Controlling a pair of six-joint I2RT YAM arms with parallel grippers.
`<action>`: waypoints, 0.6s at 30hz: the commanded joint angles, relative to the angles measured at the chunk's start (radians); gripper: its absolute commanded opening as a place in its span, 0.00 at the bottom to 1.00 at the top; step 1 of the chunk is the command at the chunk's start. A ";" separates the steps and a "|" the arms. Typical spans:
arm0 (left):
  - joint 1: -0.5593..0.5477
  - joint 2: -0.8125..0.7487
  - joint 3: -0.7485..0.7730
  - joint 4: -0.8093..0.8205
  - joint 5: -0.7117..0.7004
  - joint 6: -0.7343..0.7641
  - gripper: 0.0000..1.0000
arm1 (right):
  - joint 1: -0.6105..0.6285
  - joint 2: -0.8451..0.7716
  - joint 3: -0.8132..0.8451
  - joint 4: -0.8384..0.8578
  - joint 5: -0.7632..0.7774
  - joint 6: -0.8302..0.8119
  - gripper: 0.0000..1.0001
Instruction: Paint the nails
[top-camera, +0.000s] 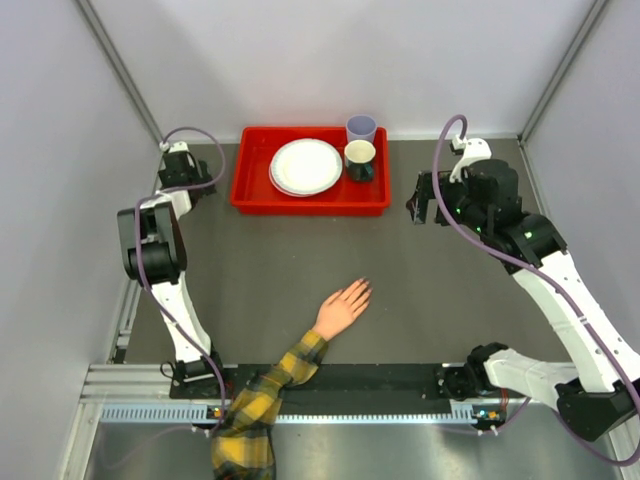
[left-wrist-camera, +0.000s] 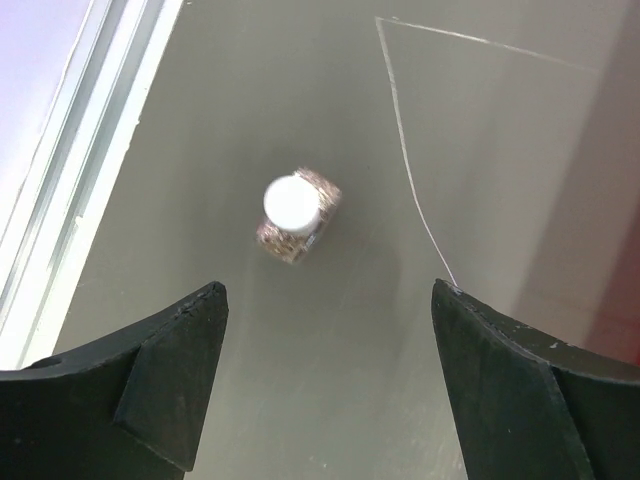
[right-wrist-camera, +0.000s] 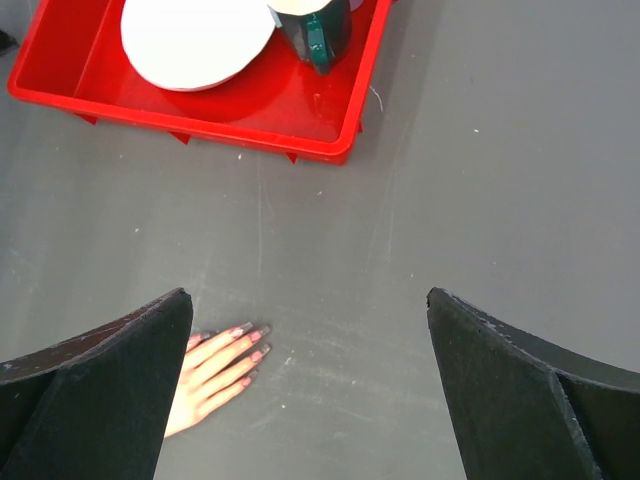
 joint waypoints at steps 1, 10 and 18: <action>0.007 0.047 0.085 -0.059 -0.062 -0.094 0.86 | -0.007 0.000 0.016 0.042 -0.023 -0.014 0.99; 0.007 0.113 0.185 -0.111 -0.030 -0.103 0.84 | -0.007 -0.006 0.007 0.042 -0.029 -0.012 0.99; 0.007 0.156 0.258 -0.145 -0.028 -0.105 0.82 | -0.007 0.007 0.007 0.043 -0.035 -0.014 0.99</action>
